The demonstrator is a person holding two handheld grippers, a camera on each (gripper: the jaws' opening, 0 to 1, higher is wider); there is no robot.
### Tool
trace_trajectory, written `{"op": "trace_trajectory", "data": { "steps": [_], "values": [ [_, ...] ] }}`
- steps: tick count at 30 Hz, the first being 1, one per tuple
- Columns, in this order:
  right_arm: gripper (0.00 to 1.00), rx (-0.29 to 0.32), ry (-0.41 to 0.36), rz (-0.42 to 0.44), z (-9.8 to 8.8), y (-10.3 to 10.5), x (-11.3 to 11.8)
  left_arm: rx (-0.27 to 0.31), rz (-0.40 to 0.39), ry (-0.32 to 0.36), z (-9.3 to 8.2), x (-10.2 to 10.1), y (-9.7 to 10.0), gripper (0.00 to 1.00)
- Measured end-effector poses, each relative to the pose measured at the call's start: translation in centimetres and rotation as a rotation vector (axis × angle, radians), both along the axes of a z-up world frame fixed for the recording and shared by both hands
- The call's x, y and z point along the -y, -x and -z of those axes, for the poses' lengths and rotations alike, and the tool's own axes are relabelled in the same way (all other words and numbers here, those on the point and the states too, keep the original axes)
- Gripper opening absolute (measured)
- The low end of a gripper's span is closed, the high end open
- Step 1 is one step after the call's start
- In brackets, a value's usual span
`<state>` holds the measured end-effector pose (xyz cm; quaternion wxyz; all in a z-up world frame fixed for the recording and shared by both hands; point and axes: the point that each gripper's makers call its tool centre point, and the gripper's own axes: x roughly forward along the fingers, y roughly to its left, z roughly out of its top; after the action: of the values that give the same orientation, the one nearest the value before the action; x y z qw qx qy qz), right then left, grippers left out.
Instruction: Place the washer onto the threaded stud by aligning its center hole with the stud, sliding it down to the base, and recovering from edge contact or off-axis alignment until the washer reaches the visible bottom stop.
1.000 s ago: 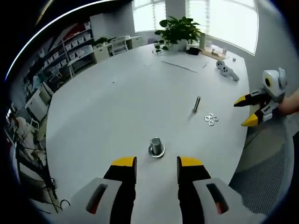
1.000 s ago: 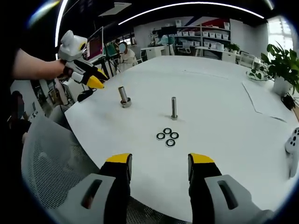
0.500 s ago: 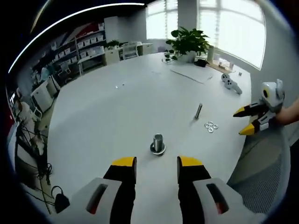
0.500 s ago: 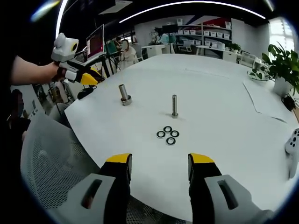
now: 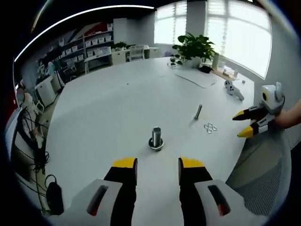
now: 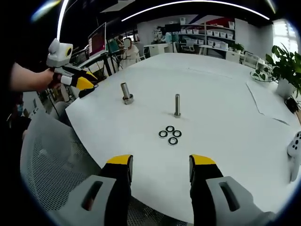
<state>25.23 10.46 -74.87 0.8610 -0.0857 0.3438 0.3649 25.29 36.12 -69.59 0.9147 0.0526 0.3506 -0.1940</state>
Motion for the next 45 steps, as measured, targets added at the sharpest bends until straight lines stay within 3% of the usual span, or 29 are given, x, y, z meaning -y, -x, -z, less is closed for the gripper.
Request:
{"op": "trace_trajectory", "data": {
  "steps": [23,45],
  "values": [
    [0.51,-0.010,0.004,-0.015,0.2,0.3,-0.2,-0.031,-0.051,0.066,1.7,0.2,3.7,0.35],
    [0.51,-0.021,0.009,-0.025,0.4,0.5,-0.2,-0.051,-0.075,0.090,2.8,0.2,5.6,0.36]
  ]
}}
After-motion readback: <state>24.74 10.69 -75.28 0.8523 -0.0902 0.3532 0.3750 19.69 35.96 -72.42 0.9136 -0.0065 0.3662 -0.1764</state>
